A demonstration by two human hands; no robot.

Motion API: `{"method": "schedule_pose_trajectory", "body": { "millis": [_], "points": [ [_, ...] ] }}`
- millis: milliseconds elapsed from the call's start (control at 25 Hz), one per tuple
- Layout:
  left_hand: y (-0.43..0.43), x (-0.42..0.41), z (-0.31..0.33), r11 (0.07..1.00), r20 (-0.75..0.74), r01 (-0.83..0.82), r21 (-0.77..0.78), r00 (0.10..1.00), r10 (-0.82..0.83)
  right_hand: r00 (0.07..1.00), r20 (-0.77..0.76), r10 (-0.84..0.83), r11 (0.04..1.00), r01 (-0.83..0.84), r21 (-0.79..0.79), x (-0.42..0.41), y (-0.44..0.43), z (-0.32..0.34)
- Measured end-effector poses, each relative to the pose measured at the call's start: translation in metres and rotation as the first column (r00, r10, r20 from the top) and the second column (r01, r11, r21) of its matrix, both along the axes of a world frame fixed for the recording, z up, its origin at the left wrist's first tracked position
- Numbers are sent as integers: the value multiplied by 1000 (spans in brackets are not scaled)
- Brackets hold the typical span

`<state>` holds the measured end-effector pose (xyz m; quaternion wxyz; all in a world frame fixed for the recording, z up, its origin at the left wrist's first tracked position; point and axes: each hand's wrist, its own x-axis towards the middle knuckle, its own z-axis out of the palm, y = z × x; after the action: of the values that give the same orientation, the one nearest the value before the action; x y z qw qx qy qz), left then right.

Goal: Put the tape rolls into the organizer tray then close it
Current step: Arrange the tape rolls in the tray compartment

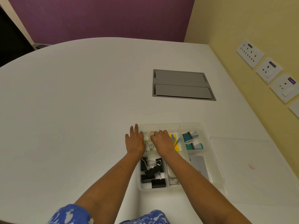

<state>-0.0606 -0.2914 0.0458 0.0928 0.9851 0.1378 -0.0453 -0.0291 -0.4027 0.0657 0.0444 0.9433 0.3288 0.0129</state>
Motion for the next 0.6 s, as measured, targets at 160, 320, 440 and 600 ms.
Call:
{"method": "schedule_pose_trajectory", "body": {
  "millis": [160,320,440,600],
  "points": [
    [0,-2,2,999,23,37,4,999,-37,993,-100,-69,997,66,-28,-2,2,4],
    [0,-5,4,995,83,100,-28,992,-97,962,-239,-135,956,189,223,3,-6,2],
    [-1,-12,5,989,89,144,-20,986,-142,959,-271,-82,964,145,222,11,-13,5],
    [-3,-14,10,991,2,135,22,991,-135,956,-294,4,997,19,74,13,-15,11]
  ]
}}
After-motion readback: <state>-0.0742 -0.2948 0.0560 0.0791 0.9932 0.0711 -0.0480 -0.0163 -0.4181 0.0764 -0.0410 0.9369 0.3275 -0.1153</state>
